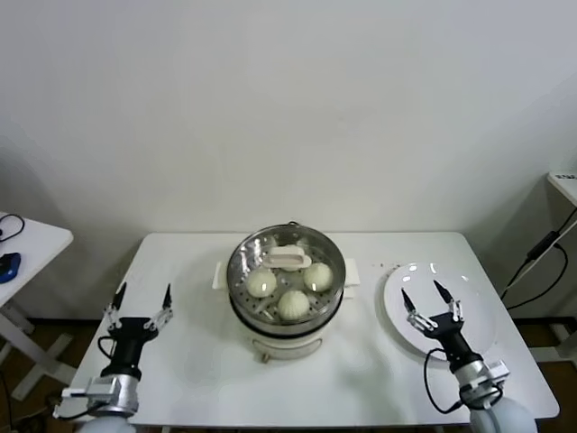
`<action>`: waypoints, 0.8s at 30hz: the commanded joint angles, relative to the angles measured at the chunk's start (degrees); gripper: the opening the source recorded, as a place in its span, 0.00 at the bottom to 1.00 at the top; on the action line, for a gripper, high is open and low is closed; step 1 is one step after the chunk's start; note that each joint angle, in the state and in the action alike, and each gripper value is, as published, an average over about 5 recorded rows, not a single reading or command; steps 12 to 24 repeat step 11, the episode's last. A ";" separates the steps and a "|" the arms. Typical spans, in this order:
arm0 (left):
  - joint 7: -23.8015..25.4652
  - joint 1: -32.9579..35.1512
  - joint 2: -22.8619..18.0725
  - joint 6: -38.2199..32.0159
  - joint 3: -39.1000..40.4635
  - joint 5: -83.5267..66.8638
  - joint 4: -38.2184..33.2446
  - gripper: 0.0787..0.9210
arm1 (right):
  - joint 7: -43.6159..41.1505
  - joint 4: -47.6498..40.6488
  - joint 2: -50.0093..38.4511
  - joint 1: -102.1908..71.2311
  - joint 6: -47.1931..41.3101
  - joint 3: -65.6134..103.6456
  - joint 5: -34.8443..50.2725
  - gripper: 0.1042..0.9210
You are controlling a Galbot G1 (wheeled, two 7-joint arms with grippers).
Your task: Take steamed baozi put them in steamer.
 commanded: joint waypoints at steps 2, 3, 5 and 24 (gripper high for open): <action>2.09 1.11 -0.59 -2.65 -0.93 -1.99 1.59 0.88 | 0.68 1.72 0.51 -2.69 0.78 -0.24 0.41 0.88; 2.13 1.16 -0.62 -2.66 -0.83 -1.85 1.59 0.88 | 0.70 1.64 0.55 -2.52 0.75 -0.34 0.38 0.88; 2.16 1.33 -0.70 -2.63 -0.66 -1.61 1.42 0.88 | 0.71 1.65 0.61 -2.26 0.66 -0.50 0.28 0.88; 2.18 2.13 -0.91 -2.50 -0.59 -1.35 0.62 0.88 | 0.64 2.00 0.73 -2.29 0.62 -0.54 0.19 0.88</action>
